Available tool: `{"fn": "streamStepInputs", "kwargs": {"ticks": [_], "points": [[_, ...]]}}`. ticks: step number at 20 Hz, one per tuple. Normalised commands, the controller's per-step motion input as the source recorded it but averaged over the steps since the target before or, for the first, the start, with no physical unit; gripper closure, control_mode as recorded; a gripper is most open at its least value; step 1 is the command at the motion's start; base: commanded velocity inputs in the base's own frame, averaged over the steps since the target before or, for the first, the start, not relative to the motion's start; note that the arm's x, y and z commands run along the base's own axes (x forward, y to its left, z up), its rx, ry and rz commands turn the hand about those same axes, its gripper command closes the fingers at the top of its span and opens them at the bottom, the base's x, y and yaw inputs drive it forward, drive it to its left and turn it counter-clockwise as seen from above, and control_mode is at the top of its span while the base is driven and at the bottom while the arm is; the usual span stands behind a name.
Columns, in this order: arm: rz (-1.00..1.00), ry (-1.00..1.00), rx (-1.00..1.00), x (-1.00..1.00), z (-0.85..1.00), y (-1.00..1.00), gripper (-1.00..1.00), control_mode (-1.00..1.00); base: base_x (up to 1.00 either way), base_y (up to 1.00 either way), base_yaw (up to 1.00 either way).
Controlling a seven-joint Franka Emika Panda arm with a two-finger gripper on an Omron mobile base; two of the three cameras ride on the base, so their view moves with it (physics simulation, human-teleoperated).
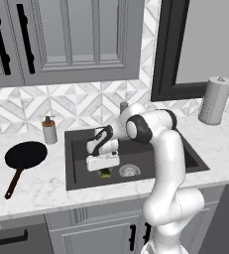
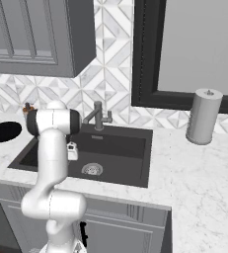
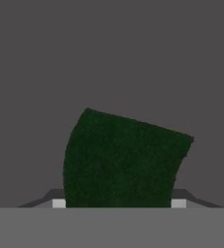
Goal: Pick the pan and sponge and place them into the sink. Then turn on the water.
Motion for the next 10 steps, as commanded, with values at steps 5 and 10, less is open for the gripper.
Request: {"fn": "streamStepInputs", "kwargs": {"ticks": [5, 10], "points": [[0.0, 0.0, 0.0, 0.15, -0.3, 0.0, 1.0, -1.0, 0.0, 0.0, 0.0], [0.0, 0.0, 0.0, 0.09, -0.32, 0.0, 1.0, -1.0, 0.0, 0.0, 0.0]]}}
